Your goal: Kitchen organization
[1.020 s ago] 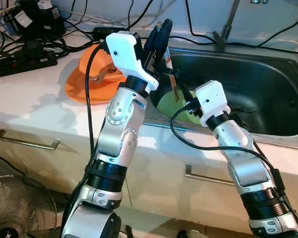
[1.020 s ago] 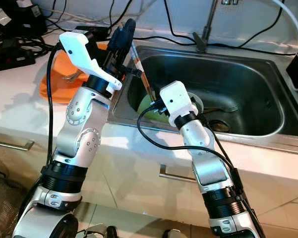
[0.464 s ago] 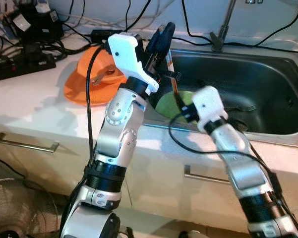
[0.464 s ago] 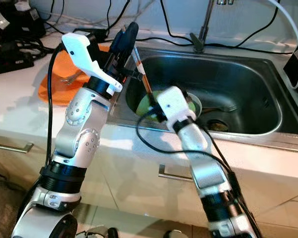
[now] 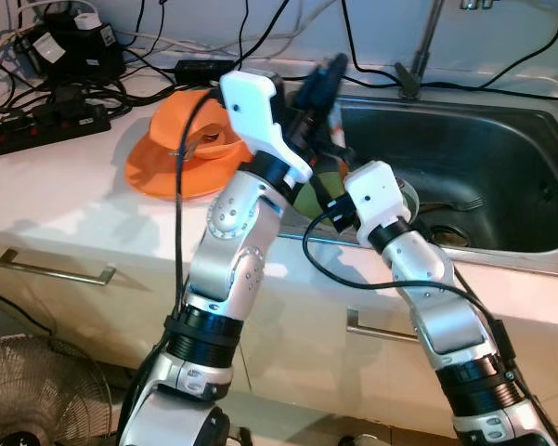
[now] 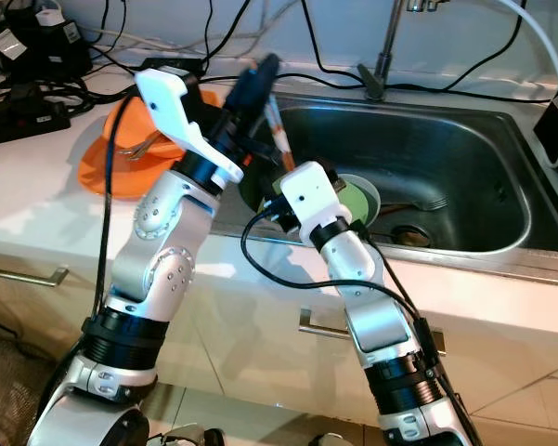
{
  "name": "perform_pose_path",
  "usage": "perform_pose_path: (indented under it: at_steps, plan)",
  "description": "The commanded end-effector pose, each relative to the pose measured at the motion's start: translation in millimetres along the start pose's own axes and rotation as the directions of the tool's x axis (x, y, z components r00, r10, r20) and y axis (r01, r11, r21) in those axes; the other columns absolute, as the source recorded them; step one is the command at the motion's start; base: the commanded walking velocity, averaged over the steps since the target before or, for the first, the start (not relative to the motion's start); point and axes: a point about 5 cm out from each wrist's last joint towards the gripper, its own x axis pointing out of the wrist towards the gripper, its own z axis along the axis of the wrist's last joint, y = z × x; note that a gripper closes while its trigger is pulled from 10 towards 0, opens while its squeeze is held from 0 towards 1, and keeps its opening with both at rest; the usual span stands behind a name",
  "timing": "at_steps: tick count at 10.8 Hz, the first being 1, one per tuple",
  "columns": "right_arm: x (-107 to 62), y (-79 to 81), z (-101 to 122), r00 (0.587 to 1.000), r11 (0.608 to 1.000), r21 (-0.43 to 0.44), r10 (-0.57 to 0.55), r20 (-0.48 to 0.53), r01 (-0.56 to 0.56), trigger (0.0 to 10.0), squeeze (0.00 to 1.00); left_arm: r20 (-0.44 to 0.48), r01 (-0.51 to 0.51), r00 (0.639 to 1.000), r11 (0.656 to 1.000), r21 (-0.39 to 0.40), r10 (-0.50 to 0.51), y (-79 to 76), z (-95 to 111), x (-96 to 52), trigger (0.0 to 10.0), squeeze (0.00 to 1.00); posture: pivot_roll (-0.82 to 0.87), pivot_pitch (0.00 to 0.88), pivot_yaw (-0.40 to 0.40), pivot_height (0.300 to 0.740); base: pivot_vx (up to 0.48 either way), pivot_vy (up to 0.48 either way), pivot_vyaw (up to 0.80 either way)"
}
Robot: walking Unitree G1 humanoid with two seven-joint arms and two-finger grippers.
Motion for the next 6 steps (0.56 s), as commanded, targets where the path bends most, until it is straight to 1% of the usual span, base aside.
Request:
perform_pose_path:
  at_steps: [1,3,5,6]
  plan:
    - [-0.5,0.4,3,1.000,1.000,0.004,-0.003,0.007,0.003,10.0,0.00,-0.009,0.027,1.000,0.999,-0.018,-0.027,-4.2,0,-0.8,10.0,0.00,-0.04,0.028,0.065,0.740,0.000,0.000,0.00]
    - [2.8,-2.9,3,0.999,0.999,0.004,-0.037,0.002,0.037,10.0,0.00,-0.034,0.030,0.999,0.999,-0.030,-0.031,-3.7,-3,-1.3,10.0,0.00,-0.04,0.049,0.066,0.740,0.000,0.000,0.00]
    - [5.4,-6.5,-2,0.997,0.997,0.005,-0.079,-0.025,0.079,10.0,0.00,-0.039,0.022,0.999,0.999,-0.026,-0.023,-1.8,-2,-3.3,10.0,0.00,-0.03,0.068,0.062,0.740,0.000,0.000,0.00]
    - [6.3,-10.0,-8,0.992,0.994,0.014,-0.108,-0.059,0.109,10.0,0.00,-0.031,0.011,0.999,1.000,-0.021,-0.011,0.0,1,-4.1,10.0,0.00,-0.02,0.075,0.054,0.740,0.000,0.000,0.00]
